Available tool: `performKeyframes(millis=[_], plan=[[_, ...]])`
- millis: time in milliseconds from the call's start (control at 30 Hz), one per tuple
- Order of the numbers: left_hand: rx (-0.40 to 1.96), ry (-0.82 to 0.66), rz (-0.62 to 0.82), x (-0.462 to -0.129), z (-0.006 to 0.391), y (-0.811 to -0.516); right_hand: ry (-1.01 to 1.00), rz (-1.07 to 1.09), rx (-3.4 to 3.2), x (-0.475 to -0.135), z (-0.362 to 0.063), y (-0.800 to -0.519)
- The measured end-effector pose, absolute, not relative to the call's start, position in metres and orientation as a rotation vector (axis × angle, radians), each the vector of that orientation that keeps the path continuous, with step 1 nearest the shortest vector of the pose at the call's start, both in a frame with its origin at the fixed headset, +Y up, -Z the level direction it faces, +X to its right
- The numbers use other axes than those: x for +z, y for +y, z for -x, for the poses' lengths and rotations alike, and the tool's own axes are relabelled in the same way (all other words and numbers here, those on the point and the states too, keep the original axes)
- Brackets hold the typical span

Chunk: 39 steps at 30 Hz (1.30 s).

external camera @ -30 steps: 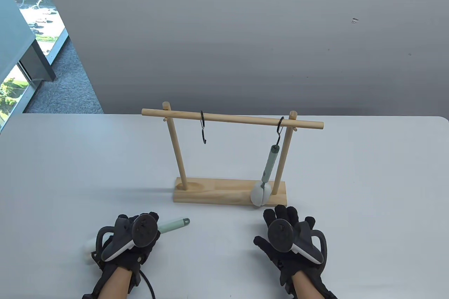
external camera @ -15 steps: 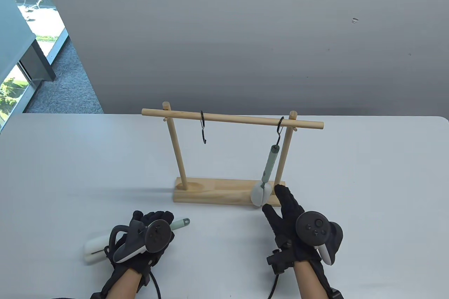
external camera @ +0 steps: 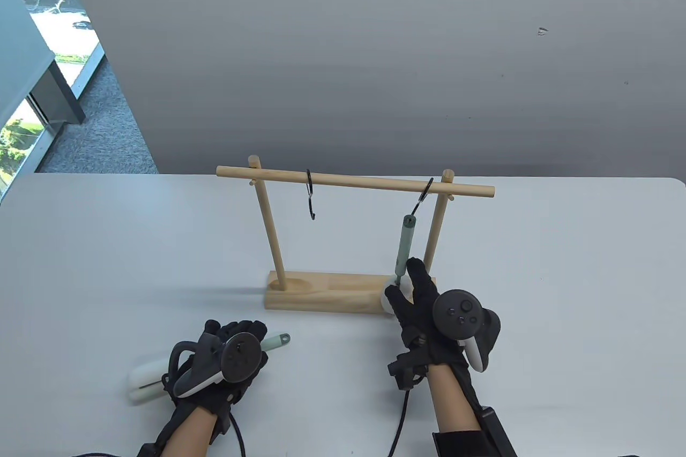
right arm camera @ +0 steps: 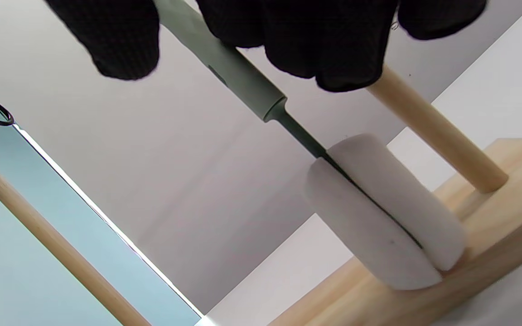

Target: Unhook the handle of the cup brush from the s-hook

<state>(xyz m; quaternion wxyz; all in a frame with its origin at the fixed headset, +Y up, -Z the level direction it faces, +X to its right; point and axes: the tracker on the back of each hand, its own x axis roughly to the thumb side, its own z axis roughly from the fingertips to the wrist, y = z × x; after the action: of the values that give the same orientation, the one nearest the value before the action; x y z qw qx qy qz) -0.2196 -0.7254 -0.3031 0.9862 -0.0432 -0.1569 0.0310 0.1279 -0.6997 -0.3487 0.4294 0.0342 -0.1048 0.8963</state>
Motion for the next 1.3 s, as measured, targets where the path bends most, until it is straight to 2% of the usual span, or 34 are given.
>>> performKeyframes(millis=[633, 1300], plan=[[0.102, -0.281, 0.111, -0.303, 0.228, -0.729, -0.191, -0.06, 2.005, -0.402, -0.105, -0.708], [0.096, -0.294, 0.126, -0.301, 0.228, -0.73, -0.126, -0.184, 1.877, -0.386, -0.091, -0.696]])
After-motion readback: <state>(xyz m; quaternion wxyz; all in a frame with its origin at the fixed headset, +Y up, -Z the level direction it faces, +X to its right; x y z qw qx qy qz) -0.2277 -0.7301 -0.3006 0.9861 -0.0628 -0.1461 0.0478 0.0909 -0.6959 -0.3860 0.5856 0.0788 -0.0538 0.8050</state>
